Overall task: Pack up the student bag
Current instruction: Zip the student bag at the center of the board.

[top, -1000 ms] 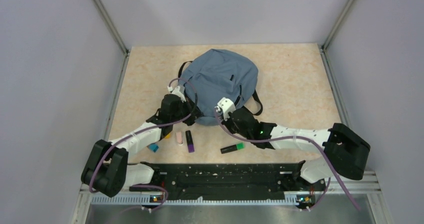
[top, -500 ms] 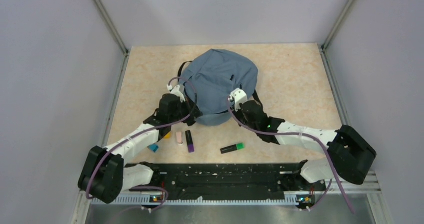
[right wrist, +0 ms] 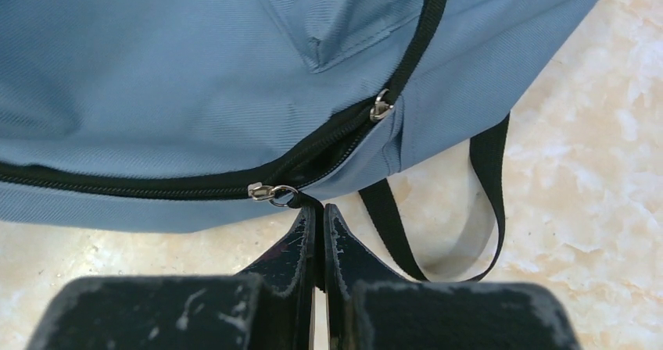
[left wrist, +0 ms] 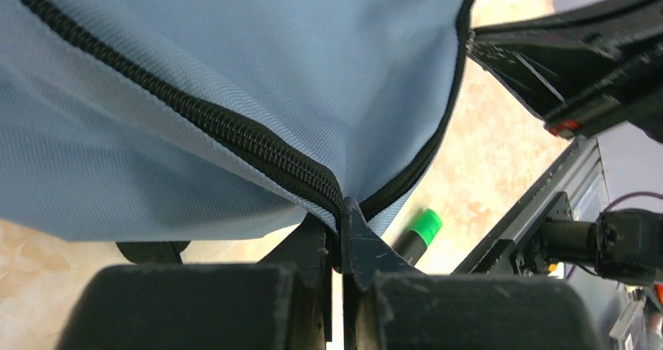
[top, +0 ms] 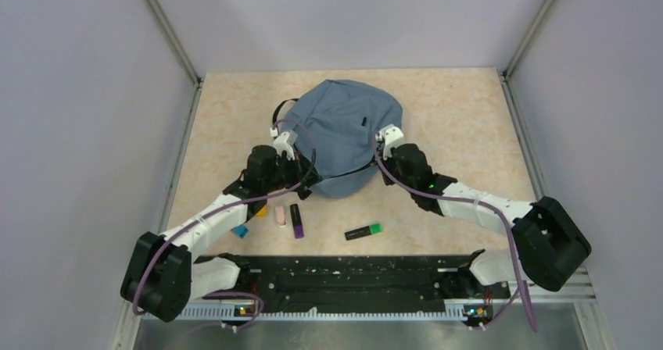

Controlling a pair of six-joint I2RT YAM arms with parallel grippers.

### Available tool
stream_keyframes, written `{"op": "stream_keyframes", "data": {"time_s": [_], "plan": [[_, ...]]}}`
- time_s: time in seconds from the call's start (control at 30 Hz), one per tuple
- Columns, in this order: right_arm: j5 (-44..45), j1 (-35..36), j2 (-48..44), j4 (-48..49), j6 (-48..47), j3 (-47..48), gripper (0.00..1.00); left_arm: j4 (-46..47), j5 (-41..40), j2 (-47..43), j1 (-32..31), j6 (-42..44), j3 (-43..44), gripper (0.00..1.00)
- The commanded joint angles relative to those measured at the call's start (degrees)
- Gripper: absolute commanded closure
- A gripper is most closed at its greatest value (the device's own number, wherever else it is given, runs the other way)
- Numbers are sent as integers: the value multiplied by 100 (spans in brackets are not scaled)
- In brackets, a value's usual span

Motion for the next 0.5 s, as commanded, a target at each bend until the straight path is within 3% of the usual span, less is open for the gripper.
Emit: {"op": "stream_keyframes", "data": {"time_s": [0.0, 0.47], "plan": [[233, -547, -15, 15, -101, 142, 100, 369, 743, -306, -46, 537, 124, 100], [-120, -1568, 694, 286, -187, 839, 100, 187, 1197, -379, -296, 1188, 125, 100]]}}
